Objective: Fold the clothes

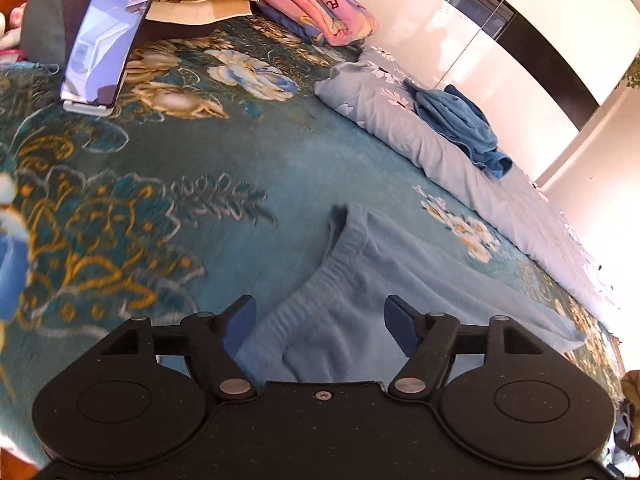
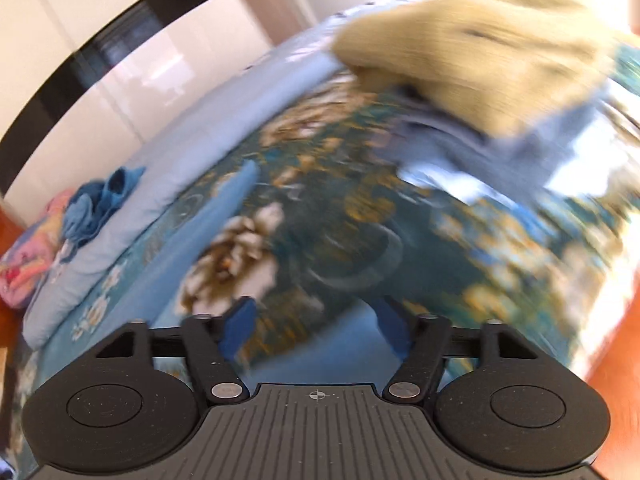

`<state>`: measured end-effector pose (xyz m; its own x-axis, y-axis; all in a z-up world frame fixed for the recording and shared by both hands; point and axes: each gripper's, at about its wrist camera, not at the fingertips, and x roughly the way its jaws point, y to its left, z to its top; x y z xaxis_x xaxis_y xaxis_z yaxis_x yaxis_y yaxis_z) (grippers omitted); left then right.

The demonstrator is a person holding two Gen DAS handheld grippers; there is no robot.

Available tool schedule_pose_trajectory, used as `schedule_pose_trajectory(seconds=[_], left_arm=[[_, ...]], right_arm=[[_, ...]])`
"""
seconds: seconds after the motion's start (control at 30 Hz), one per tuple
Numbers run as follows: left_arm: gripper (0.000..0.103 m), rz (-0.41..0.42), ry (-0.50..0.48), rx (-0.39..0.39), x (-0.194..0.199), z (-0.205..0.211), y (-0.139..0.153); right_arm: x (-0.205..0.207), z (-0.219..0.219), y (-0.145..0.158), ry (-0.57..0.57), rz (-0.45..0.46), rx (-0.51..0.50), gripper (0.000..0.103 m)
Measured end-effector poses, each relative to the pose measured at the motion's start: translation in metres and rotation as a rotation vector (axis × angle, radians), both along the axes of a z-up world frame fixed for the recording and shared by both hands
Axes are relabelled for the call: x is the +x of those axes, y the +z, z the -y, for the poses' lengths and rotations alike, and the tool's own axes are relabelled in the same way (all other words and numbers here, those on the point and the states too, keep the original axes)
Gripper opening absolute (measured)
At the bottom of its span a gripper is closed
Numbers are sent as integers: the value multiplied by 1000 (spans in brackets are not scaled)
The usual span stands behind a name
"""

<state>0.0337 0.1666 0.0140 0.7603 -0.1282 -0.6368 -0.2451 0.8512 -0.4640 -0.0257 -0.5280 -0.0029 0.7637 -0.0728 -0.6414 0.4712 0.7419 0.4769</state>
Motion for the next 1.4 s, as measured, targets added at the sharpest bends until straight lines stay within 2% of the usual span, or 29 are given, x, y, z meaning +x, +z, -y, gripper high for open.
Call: schedule_pose_trajectory(seconds=[0.07,0.23,0.47,0.73,0.9,1.0,1.07,1.1,1.2,1.23,1.27,1.3,1.33,1.37,1.4], left_arm=[[76,2,-4,-4,-11,4,0],[77,-23,-13,-11,-31,13,-5],[78,-29,0,-59,-41,11,-8],[78,-56,-27,-129,-25,19,-27],[78,-39,-39,-145,-19,23,-37],[76,-25,-34,-160,-16,22,-40],[75,-29,-35,-159,-13,23,-39],[75,-31,-36,-158,-12,23,-39],[68,-30,-22,-166,-11,22,-37],[62,-28,-9,-172,-11,20,-36],[55,-26,4,-181,-11,19,-37],[50,-28,17,-191,-12,17,-37],[38,-31,32,-195,-12,15,-38],[22,-34,46,-198,-13,12,-38],[13,-39,61,-192,-13,11,-38]], right_arm=[[-22,3,-6,-36,19,55,76],[-45,-1,-24,-62,43,186,77],[-58,-6,-31,-139,83,244,77],[-58,-9,-40,-140,79,308,77],[-38,-21,-38,-93,38,273,75],[-23,-31,-35,-62,10,236,68],[-14,-37,-33,-41,-8,211,57],[-10,-39,-33,-32,-13,202,55],[-7,-42,-32,-16,7,206,43],[-7,-42,-31,-14,11,209,38],[-7,-42,-31,-14,15,212,28],[-7,-40,-31,-16,16,213,24],[-8,-39,-31,-19,19,215,18],[-9,-37,-31,-26,26,222,10],[-11,-34,-31,-31,35,231,9]])
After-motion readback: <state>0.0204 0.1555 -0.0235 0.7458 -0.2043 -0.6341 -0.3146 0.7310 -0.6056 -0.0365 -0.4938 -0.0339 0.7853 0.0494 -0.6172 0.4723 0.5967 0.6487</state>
